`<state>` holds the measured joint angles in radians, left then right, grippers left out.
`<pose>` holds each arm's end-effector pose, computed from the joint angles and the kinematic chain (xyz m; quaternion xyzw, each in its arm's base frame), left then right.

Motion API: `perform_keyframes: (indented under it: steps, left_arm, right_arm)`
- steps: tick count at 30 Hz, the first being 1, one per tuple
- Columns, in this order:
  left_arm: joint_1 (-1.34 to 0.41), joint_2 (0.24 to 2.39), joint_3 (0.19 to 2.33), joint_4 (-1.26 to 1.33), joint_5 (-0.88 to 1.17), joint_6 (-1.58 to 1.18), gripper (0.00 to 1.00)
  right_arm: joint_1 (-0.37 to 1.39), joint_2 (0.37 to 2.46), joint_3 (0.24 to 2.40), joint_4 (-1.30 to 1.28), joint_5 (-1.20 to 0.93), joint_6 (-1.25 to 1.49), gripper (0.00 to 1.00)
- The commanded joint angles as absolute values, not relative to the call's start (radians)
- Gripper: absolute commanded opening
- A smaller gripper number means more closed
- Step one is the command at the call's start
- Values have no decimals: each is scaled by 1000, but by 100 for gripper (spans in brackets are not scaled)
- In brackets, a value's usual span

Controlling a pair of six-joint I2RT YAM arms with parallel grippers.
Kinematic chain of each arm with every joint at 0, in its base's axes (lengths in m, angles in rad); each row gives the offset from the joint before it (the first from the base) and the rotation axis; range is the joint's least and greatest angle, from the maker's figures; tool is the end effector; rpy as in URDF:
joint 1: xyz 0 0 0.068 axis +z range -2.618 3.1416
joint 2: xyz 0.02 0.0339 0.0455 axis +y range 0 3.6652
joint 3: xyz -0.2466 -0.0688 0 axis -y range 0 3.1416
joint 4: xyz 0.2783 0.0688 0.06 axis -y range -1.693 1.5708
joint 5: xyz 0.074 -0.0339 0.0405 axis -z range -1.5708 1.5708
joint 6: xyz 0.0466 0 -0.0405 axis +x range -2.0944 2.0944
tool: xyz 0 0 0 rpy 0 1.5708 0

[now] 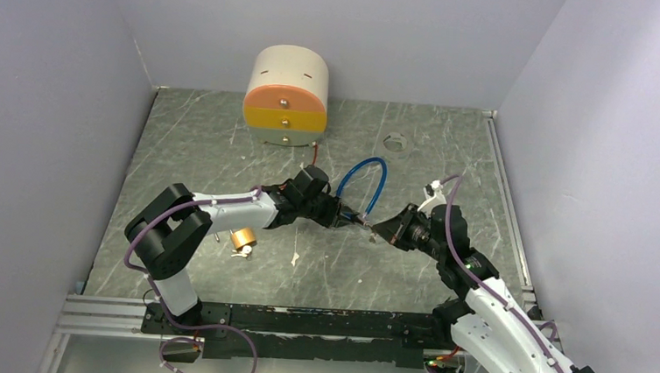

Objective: Unlock with the key

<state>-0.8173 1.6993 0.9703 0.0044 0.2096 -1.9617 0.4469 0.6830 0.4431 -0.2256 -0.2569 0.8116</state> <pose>0.2589 -0.2901 0.1382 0.4549 -0.7856 0.4188 0.0202 0.1930 0.1056 0.2078 0.0869 0.8423 0.3946 0.3567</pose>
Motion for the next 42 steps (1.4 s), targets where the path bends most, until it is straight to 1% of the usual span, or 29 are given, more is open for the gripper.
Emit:
perform_keyframes:
  steps: [1, 18, 32, 37, 42]
  left_arm:
    - [-827, 1667, 977, 115, 224, -1997, 3]
    - [-827, 1659, 976, 113, 232, -1992, 3]
    - [-847, 1654, 997, 152, 250, -2009, 3]
    - [-855, 1627, 979, 197, 245, -2020, 2]
    - [-856, 1604, 940, 268, 252, -2025, 2]
  right_arm:
    - [448, 672, 469, -214, -284, 801, 0]
    - [449, 690, 478, -201, -235, 785, 0]
    - [449, 897, 563, -139, -183, 833, 0]
    - [447, 992, 604, -141, -186, 910, 0]
    - [438, 1055, 597, -70, -237, 1009, 0]
